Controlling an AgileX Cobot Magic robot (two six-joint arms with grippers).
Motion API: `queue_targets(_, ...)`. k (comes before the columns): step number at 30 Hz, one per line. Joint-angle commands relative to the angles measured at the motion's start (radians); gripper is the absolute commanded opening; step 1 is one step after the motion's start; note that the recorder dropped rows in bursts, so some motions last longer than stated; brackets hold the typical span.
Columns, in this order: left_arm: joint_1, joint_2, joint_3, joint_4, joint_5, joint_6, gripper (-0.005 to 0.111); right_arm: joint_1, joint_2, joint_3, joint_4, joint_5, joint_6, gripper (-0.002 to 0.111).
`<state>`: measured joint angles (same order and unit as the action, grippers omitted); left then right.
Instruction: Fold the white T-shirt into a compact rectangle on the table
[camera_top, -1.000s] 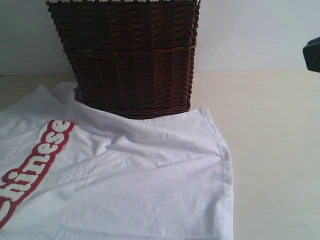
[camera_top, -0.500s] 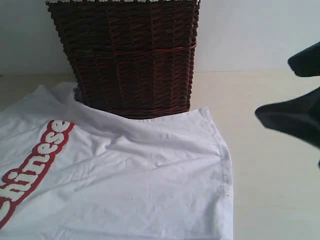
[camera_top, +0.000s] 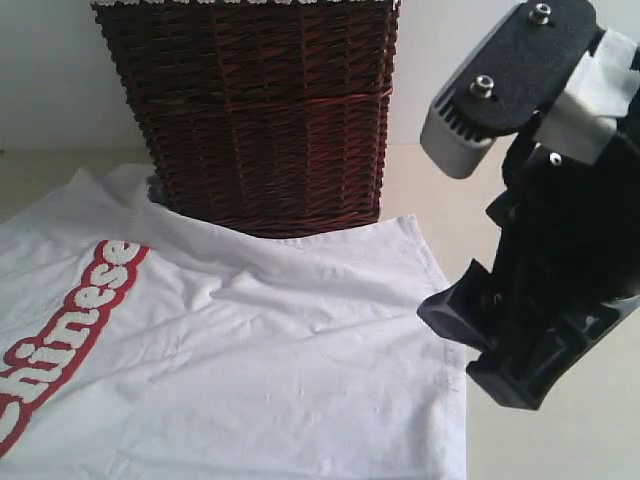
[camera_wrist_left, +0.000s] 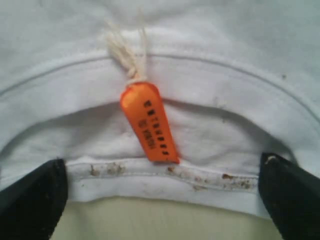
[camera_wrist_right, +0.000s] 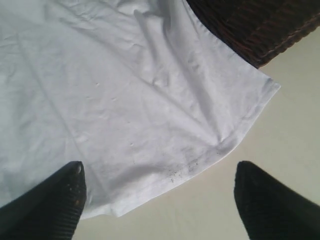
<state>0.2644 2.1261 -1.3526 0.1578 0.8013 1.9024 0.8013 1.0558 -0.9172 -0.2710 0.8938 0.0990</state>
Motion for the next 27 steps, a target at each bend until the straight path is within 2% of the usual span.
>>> queue_targets(1, 0.002, 0.012, 0.0, 0.005, -0.032, 0.003, 0.104, 0.001, 0.004, 0.003, 0.007, 0.0, 0.005, 0.078)
queue_targets(9, 0.002, 0.012, 0.0, 0.005, -0.032, 0.003, 0.104, 0.001, 0.025, 0.003, 0.05, -0.023, 0.01, 0.078)
queue_targets(11, 0.002, 0.012, 0.0, 0.005, -0.032, 0.003, 0.104, 0.001, 0.046, 0.003, 0.097, -0.013, -0.033, 0.085)
queue_targets(14, 0.002, 0.012, 0.0, 0.005, -0.032, 0.003, 0.104, 0.001, 0.086, 0.003, 0.042, 0.016, -0.038, 0.104)
queue_targets(18, 0.002, 0.012, 0.0, 0.005, -0.032, 0.003, 0.104, 0.001, 0.145, 0.003, -0.145, 0.158, 0.001, 0.105)
queue_targets(21, 0.002, 0.012, 0.0, 0.005, -0.032, 0.003, 0.104, 0.001, 0.234, 0.002, -0.121, 0.327, -0.122, 0.105)
queue_targets(25, 0.002, 0.012, 0.0, 0.005, -0.032, 0.003, 0.104, 0.001, 0.341, 0.002, -0.093, 0.32, -0.248, 0.105)
queue_targets(27, 0.002, 0.012, 0.0, 0.005, -0.032, 0.003, 0.104, -0.006, 0.363, 0.002, -0.061, 0.217, -0.339, 0.105)
